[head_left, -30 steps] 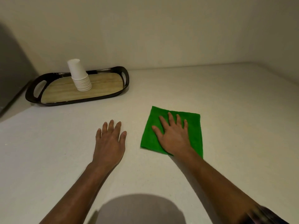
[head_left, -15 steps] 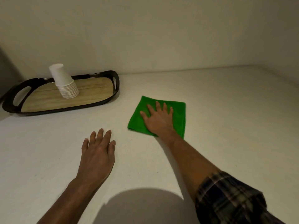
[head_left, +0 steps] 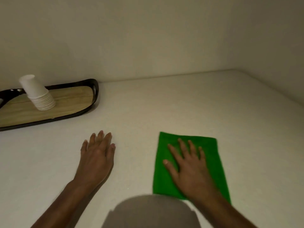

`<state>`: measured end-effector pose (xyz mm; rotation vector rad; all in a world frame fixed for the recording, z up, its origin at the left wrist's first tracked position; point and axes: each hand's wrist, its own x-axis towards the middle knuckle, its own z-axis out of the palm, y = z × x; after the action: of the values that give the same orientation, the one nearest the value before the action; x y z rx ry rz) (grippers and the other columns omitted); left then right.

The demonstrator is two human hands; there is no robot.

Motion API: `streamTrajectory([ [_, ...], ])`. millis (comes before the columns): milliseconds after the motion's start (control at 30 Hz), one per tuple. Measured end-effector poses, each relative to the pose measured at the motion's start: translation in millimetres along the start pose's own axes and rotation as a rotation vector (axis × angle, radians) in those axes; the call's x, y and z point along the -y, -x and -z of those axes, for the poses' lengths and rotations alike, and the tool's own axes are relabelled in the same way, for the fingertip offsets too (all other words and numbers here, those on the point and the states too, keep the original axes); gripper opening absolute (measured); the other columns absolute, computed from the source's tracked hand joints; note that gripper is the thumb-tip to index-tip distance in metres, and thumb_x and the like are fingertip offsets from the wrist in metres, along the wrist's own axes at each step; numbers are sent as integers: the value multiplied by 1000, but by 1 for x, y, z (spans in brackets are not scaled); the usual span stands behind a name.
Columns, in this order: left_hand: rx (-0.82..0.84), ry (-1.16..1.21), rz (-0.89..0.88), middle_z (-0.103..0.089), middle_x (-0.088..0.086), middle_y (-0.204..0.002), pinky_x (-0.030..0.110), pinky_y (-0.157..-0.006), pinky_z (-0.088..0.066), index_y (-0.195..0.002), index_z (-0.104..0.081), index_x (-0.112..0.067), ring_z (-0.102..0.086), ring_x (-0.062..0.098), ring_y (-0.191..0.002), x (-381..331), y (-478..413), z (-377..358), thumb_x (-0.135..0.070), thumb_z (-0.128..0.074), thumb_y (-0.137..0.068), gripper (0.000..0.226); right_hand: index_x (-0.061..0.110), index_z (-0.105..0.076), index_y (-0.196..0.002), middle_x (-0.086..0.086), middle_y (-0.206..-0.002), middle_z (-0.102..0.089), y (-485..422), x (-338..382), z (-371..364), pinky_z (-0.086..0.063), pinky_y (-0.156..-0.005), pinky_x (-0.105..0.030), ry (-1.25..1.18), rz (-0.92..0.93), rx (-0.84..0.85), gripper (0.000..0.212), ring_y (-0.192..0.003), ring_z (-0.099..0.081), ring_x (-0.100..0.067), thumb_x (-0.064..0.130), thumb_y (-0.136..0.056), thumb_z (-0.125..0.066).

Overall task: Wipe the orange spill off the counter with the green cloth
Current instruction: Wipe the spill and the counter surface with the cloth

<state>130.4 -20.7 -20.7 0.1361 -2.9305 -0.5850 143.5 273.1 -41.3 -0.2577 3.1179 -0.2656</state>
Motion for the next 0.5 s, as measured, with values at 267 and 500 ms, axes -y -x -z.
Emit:
streamTrajectory([
  [267,42,32,-88,-24,7,-165,46,-126,-8,-153,-32,-23,-14,25,-154,-75,-24,-36,-40,-27,-103,53,34,-18,-157,-10,-168,-8,-115,9,9,3,-121,-63,-45,6,1,74,-153,-2,-36,74,-95,-6],
  [500,71,-33,-97,-26,8,-164,48,-124,-10,-154,-31,-22,-17,28,-153,-89,-23,-57,-43,-27,-102,55,33,-19,-157,-11,-167,-13,-126,-135,34,-4,-121,-62,-10,-291,-40,76,-152,-10,-37,74,-94,-6],
])
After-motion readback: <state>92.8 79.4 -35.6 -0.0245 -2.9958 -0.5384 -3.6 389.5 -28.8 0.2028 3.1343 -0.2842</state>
